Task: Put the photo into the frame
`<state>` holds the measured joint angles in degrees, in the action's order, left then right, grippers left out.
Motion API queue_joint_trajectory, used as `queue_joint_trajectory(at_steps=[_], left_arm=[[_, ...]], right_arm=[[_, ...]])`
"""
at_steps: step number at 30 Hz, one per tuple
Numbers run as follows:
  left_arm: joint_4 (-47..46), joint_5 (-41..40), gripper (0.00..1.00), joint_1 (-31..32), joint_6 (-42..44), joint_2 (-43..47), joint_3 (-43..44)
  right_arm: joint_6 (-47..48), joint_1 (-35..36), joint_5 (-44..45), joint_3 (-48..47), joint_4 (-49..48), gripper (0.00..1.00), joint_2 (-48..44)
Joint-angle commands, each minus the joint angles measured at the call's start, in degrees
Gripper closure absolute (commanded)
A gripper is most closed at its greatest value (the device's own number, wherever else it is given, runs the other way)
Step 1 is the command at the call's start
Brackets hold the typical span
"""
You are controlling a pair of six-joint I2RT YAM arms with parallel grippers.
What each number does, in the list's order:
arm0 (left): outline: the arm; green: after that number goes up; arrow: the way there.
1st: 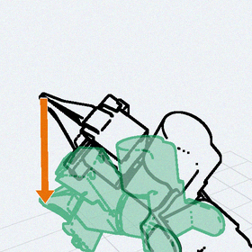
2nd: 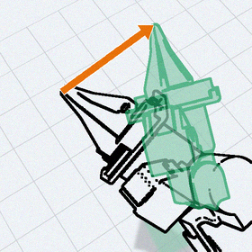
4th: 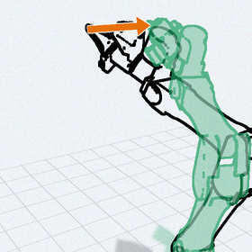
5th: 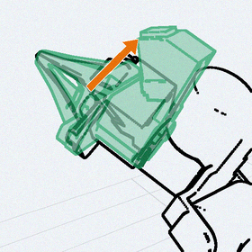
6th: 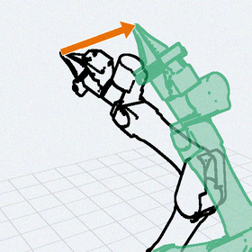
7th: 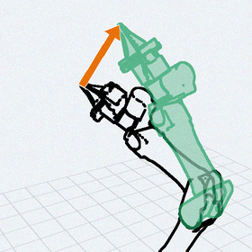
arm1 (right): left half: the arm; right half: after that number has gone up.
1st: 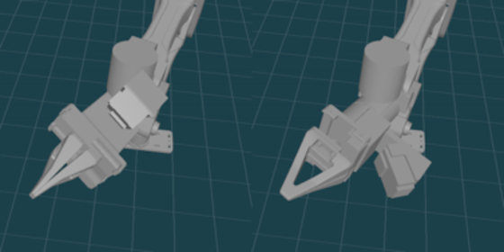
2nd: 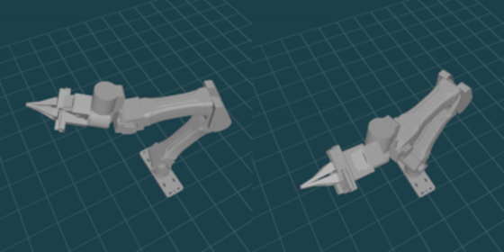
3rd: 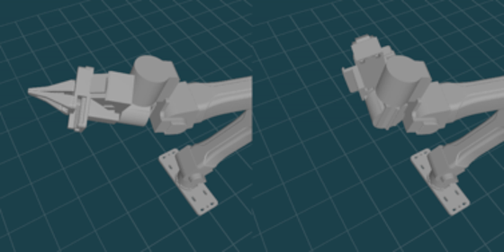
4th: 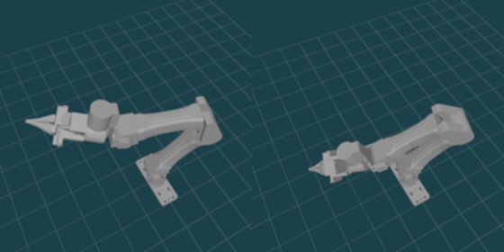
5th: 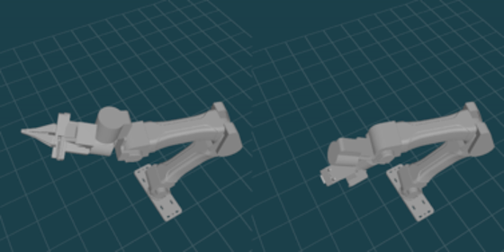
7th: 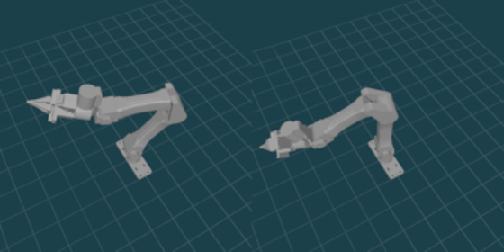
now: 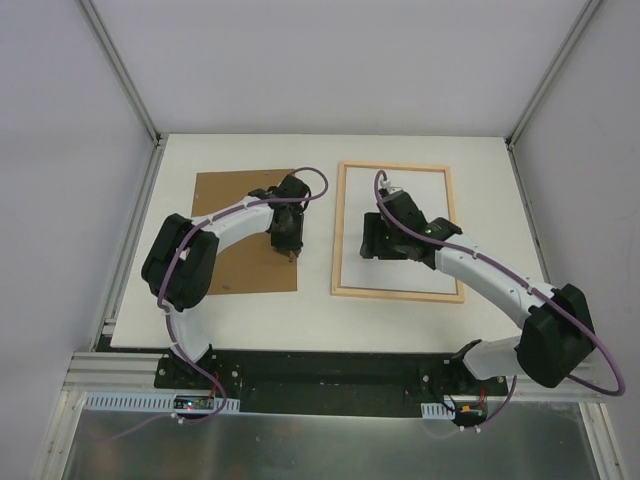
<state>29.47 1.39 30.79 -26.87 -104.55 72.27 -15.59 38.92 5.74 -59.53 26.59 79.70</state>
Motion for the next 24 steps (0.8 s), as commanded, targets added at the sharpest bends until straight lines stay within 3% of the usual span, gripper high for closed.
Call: queue_joint_trajectory(at_steps=[1,24], left_arm=[[3.3,-1.1,0.74,1.0,3.0,-2.4,2.2],[3.3,-4.5,0.79,2.6,3.8,-6.5,3.4]], right_arm=[[-0.9,-1.8,0.7,1.4,-0.8,0.41,-4.7],[-1.9,-2.8,0.3,4.2,-1.7,0.41,-7.8]])
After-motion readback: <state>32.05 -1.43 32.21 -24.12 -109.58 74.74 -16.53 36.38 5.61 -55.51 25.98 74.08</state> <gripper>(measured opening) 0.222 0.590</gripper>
